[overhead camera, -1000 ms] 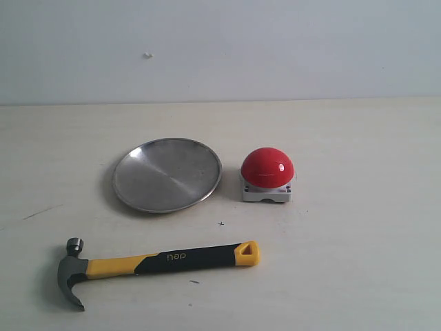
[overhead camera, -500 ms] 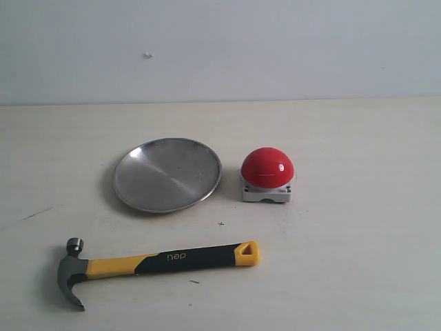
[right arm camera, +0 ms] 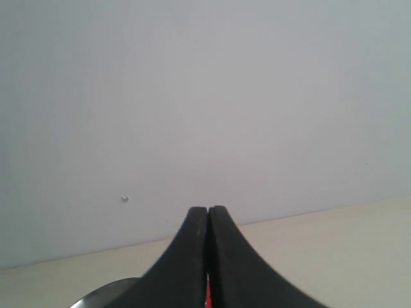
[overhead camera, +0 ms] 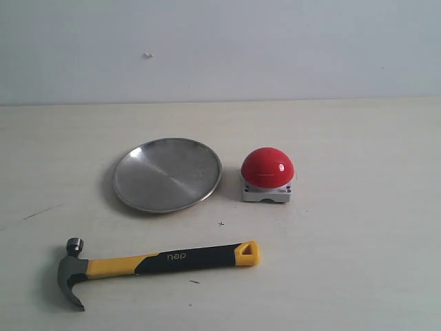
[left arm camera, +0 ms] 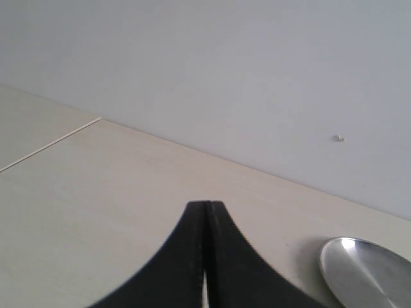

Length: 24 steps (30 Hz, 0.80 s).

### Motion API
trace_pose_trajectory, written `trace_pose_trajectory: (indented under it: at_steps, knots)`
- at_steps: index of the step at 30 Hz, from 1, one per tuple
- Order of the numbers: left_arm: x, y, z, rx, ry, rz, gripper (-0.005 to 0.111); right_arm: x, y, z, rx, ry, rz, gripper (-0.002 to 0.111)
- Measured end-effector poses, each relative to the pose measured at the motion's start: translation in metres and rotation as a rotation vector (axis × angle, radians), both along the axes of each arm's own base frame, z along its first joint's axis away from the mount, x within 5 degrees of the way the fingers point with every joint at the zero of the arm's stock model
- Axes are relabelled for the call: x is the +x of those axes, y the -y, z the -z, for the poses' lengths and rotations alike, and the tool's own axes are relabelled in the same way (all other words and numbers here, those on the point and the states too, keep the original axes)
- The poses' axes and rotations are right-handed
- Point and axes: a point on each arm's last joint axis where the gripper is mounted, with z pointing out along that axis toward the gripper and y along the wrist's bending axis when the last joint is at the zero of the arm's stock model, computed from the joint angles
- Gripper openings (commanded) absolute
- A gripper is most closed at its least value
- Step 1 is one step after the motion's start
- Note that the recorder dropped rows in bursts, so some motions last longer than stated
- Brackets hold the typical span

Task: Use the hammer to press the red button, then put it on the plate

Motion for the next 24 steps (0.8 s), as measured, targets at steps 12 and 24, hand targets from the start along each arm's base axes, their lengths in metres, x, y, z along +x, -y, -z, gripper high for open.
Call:
trace_pose_trajectory:
  at_steps: [12, 24]
  knots:
    - [0.0, 0.0, 0.0, 0.0, 0.0, 0.0, 0.0, -0.002, -0.003, -0.008, 0.053, 0.085, -0.044, 0.0]
    - [0.0, 0.0, 0.0, 0.0, 0.0, 0.0, 0.0, 0.002, 0.0, 0.002, 0.045, -0.026, -0.002, 0.0]
